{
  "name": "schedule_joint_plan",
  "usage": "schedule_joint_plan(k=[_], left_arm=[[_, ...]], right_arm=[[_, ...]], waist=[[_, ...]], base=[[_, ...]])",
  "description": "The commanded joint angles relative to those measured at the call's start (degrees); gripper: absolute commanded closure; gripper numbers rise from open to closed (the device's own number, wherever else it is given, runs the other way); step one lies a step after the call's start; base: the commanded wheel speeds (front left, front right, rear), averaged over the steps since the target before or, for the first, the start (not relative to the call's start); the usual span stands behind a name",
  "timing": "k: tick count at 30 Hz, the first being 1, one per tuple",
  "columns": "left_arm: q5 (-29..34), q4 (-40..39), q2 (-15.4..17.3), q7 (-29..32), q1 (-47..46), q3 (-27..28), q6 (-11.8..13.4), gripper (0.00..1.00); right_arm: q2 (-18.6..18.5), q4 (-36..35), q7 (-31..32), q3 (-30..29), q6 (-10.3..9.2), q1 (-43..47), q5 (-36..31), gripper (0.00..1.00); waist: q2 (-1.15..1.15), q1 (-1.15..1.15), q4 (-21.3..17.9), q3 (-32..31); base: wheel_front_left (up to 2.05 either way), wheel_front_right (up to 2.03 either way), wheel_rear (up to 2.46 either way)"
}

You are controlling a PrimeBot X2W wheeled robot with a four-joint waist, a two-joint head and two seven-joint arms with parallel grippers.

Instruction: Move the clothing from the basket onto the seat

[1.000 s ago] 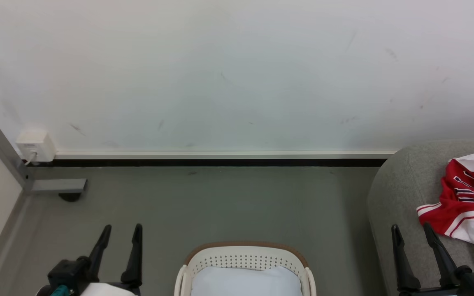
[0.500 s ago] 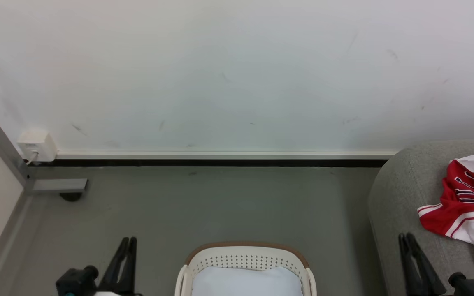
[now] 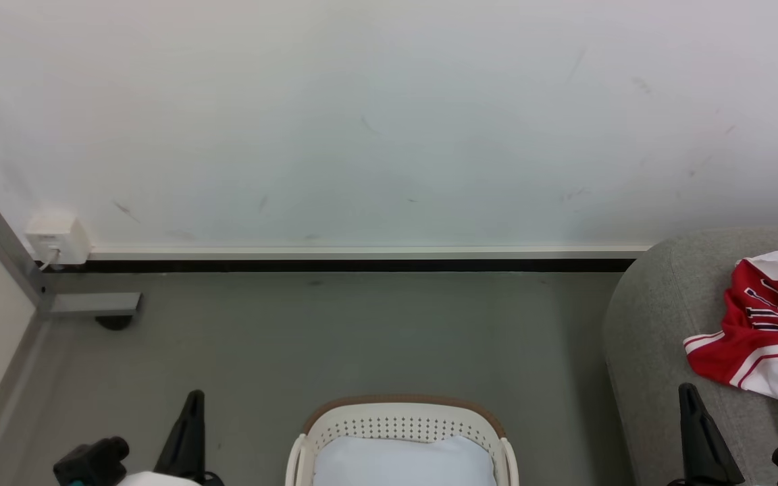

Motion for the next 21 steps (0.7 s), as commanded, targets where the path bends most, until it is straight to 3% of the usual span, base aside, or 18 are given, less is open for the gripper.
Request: schedule_joint_plan(k=[1,21], left_arm=[[-2.65,-1.13,0.15,0.65,-1.31,0.53,-0.02,1.00],[-19.95,-1.97,-0.27,5.17,-1.85,2.22,-0.06,1.00]], right_arm=[[-0.54,-0.56,0.49,-0.36,-0.01,-1.67,2.62,1.00],[-1.00,0.19,4.61,-1.86,-0.03,-3.14,19.82,1.00]], waist=[[0.00,0.00,-0.04,0.03],[0.00,0.00,-0.43,0.40]], base=[[0.00,0.00,0.00],[0.00,0.00,0.00]])
